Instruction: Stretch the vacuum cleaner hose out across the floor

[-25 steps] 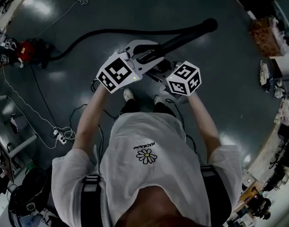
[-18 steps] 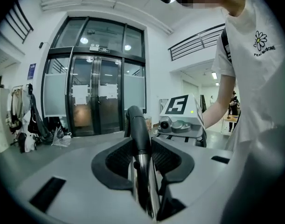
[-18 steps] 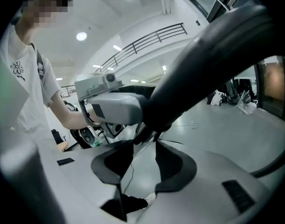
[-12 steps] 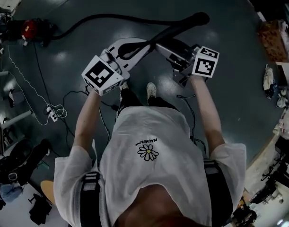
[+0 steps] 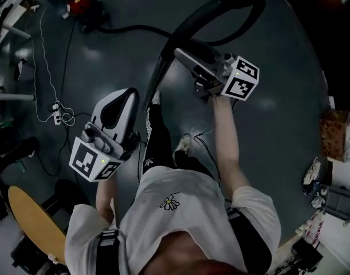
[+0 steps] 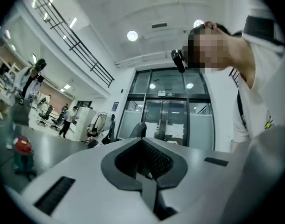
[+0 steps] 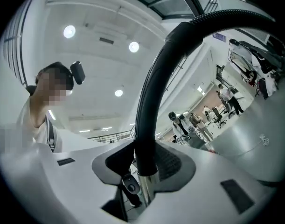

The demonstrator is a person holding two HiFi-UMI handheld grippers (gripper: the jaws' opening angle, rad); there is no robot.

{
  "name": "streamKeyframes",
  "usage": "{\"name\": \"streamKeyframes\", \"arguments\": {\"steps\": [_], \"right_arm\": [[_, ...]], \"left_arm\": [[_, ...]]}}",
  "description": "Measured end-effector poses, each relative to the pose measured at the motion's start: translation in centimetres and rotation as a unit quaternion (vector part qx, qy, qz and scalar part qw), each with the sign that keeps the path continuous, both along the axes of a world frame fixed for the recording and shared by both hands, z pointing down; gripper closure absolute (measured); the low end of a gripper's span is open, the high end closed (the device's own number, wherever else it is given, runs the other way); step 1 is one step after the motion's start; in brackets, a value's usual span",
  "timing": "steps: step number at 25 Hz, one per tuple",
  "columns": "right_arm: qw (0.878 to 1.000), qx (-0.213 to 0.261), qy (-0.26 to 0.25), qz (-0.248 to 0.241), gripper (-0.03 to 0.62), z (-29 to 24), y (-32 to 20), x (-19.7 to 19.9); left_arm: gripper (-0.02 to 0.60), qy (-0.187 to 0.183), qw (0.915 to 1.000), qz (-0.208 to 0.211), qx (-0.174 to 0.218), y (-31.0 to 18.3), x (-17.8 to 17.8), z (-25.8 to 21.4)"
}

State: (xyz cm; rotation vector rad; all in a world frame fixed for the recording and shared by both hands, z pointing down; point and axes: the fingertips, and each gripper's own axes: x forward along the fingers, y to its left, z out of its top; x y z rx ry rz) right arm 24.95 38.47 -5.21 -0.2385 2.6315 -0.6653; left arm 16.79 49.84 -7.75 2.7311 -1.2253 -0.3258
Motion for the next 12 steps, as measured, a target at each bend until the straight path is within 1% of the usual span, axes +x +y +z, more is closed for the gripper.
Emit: {"name": "streamKeyframes", "arguments": {"steps": [1,2,3,4,5,6,7,8,9,10,12], "right_arm": [[1.000,0.004,-0.001,0.013,0.447,-0.7,-1.3,-1.5],[1.000,0.005,0.000,0.026,0.445,-1.4,-2.6,-2.8],[0.999,0.003,0.002,0.038,0.447,-2.0,-4.0,-3.9],[0.999,0.000,0.006,0.048,0.447,-2.6,-5.7,-4.5],[0.998,-0.001,0.008,0.058,0.447,-3.4,-7.6,-4.6],[0.998,0.003,0.009,0.067,0.445,-4.2,-9.6,-4.5],[0.997,0.007,0.009,0.073,0.445,-4.8,-11.1,-4.3],[0.997,0.011,0.009,0.079,0.445,-5.2,-12.0,-4.1],[0.996,0.014,0.007,0.084,0.445,-5.6,-12.4,-4.1],[0.996,0.019,0.002,0.089,0.445,-6.0,-12.5,-4.1],[0.995,0.027,-0.011,0.098,0.445,-6.6,-12.4,-4.1]], "left_arm": [[0.581,-0.005,0.9999,-0.008,-0.013,-0.5,-0.9,0.8],[0.581,-0.002,0.9994,-0.007,-0.034,-1.4,-1.1,2.1],[0.577,0.013,0.9977,0.006,-0.066,-2.6,-0.6,3.5],[0.561,0.037,0.9933,0.030,-0.105,-4.4,0.3,4.9],[0.494,0.062,0.9861,0.059,-0.142,-6.7,1.2,5.8],[0.442,0.085,0.9780,0.085,-0.171,-9.2,2.0,6.1],[0.440,0.104,0.9712,0.099,-0.190,-11.1,2.3,6.1],[0.440,0.121,0.9659,0.105,-0.203,-12.2,2.3,6.2],[0.440,0.141,0.9606,0.108,-0.214,-12.8,2.1,6.3],[0.425,0.167,0.9535,0.109,-0.226,-13.1,1.6,6.5],[0.396,0.241,0.9328,0.101,-0.248,-13.9,0.1,7.1]]}}
